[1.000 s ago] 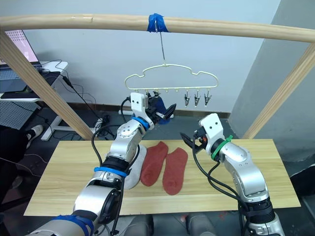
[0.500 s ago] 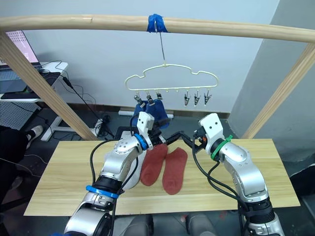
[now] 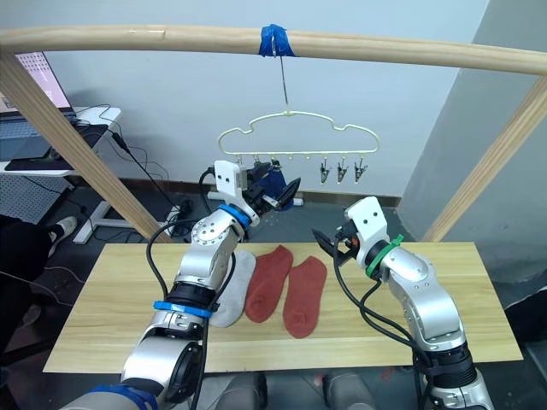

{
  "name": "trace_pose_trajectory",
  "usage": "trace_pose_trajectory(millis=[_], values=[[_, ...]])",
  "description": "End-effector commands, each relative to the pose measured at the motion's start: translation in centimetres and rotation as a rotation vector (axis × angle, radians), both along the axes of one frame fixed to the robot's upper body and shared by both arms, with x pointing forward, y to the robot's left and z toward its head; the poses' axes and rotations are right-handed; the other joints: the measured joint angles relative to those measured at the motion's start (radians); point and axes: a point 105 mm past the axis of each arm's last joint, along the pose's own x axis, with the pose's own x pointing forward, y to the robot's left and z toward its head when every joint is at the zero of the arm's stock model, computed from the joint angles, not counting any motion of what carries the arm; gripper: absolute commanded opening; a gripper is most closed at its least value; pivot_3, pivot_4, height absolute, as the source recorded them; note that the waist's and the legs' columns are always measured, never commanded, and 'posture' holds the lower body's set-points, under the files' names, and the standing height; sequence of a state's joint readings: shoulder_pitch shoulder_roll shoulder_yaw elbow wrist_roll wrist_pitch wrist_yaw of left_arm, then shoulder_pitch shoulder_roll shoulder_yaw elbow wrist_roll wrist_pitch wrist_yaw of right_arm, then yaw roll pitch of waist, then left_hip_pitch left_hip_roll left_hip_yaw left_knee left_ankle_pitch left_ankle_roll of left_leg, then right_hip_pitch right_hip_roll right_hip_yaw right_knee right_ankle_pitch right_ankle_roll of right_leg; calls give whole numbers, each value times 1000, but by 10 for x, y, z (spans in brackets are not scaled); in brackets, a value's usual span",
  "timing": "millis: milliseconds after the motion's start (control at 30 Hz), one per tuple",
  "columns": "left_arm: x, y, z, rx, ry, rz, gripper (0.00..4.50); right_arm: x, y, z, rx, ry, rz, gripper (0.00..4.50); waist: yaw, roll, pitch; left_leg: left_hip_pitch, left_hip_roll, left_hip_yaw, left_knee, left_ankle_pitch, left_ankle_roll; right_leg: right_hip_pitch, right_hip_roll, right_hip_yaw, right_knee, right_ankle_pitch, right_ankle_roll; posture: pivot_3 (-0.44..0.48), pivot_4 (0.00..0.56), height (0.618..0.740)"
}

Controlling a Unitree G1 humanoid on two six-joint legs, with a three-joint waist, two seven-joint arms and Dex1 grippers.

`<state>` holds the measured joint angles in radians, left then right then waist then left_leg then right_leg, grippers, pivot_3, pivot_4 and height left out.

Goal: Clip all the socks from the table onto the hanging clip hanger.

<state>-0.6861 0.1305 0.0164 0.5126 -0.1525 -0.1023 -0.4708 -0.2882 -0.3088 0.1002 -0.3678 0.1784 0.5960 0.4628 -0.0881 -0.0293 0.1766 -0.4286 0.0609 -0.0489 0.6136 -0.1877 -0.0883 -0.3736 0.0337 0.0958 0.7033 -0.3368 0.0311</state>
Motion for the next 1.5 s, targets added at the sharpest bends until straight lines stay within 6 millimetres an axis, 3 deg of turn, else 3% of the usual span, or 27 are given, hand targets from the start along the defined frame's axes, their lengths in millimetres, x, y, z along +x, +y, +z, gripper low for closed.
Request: trace_pose_trajectory(millis=[33,300,467,767,933,1233,1500], values=[[-4,-11,13,18,-68,-49,4500,-3,0,9,6,-41,2,4460,0,0,0,0,0,0,0,0,0,0,0,0,0,0,0,-126,156,740],[-19,-39,-3,10,56,-278,4500,-2,-1,9,14,-35,-6,4460,-2,0,0,0,0,0,0,0,0,0,0,0,0,0,0,-121,156,740],[-25,-42,-1,-20,82,-336,4500,0,0,10,15,-36,-4,4460,-2,0,0,0,0,0,0,0,0,0,0,0,0,0,0,-113,157,740],[-17,-8,-13,38,70,-129,4500,0,2,11,20,-40,8,4460,0,0,0,0,0,0,0,0,0,0,0,0,1,0,0,-102,156,740],[-18,11,-10,-25,61,-18,4500,-3,2,14,33,-52,14,4460,1,0,0,1,0,0,0,0,0,1,0,0,1,0,0,-102,154,740],[-43,18,-3,18,-45,-1,4500,-5,4,22,60,-93,2,4460,1,0,0,2,0,0,0,0,0,1,0,0,3,0,0,-100,154,740],[-51,28,8,17,-120,69,4500,-1,3,30,73,-140,-12,4460,1,0,0,2,0,0,0,0,0,1,0,0,3,0,0,-96,150,740]])
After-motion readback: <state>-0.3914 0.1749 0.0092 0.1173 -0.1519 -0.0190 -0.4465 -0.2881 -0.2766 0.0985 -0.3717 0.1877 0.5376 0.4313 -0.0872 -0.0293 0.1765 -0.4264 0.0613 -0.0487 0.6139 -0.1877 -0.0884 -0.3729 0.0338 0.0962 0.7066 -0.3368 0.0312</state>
